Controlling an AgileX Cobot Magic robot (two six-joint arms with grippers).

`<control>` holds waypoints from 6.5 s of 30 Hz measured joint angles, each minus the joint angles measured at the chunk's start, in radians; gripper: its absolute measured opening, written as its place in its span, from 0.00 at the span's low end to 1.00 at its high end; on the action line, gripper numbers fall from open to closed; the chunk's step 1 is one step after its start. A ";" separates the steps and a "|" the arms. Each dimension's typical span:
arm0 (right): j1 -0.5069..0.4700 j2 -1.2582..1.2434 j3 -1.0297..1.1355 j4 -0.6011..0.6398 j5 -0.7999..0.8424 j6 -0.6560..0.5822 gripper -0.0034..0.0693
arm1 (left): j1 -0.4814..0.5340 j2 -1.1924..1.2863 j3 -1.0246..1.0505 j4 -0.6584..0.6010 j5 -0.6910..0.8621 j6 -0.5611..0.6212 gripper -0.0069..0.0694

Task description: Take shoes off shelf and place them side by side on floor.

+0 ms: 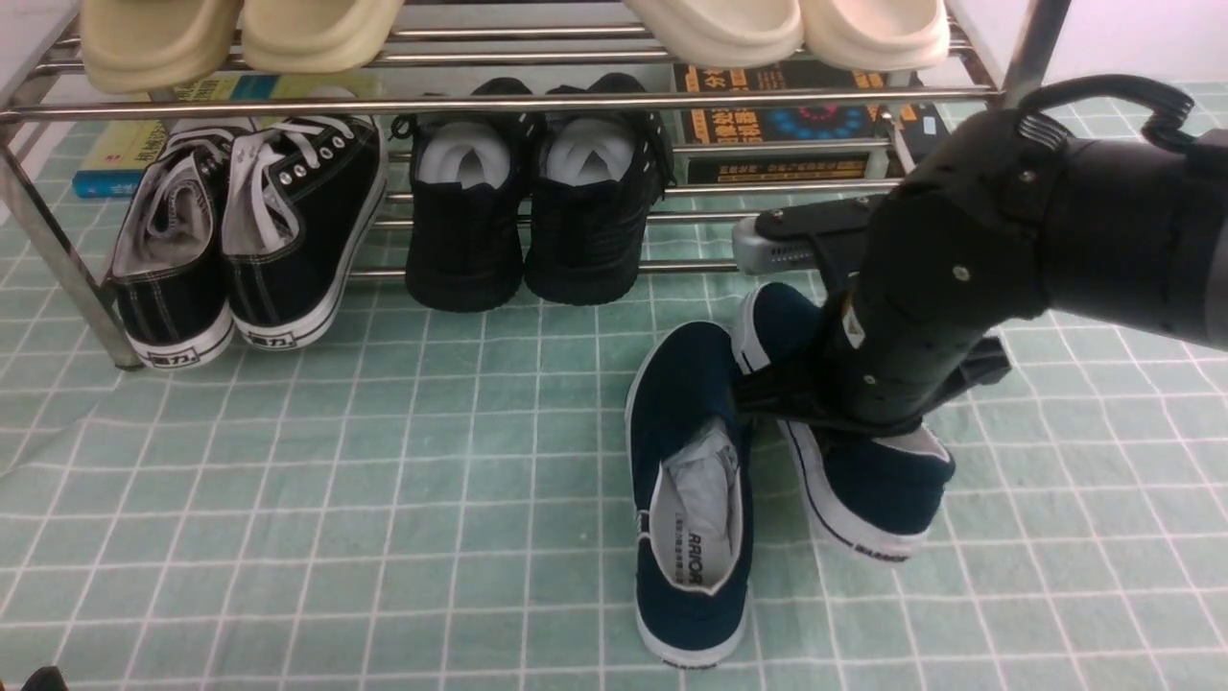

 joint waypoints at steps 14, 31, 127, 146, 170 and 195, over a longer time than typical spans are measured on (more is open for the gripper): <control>0.000 0.013 0.000 -0.022 0.027 0.099 0.08 | 0.000 0.000 0.000 0.000 0.000 0.000 0.41; 0.000 0.058 0.000 0.142 0.008 0.077 0.10 | 0.000 0.000 0.000 0.000 0.000 0.000 0.41; -0.707 -1.746 1.331 0.255 -0.487 -0.649 0.07 | 0.000 0.000 0.000 0.001 0.000 0.000 0.41; -0.608 -1.746 1.333 0.237 -0.491 -0.629 0.10 | 0.000 0.000 0.000 0.001 0.000 0.000 0.41; -0.608 -1.746 1.333 0.237 -0.491 -0.626 0.16 | 0.000 0.000 0.000 0.001 0.000 0.000 0.41; -0.608 -1.746 1.333 0.237 -0.492 -0.625 0.17 | 0.000 0.000 0.000 0.001 0.000 0.000 0.41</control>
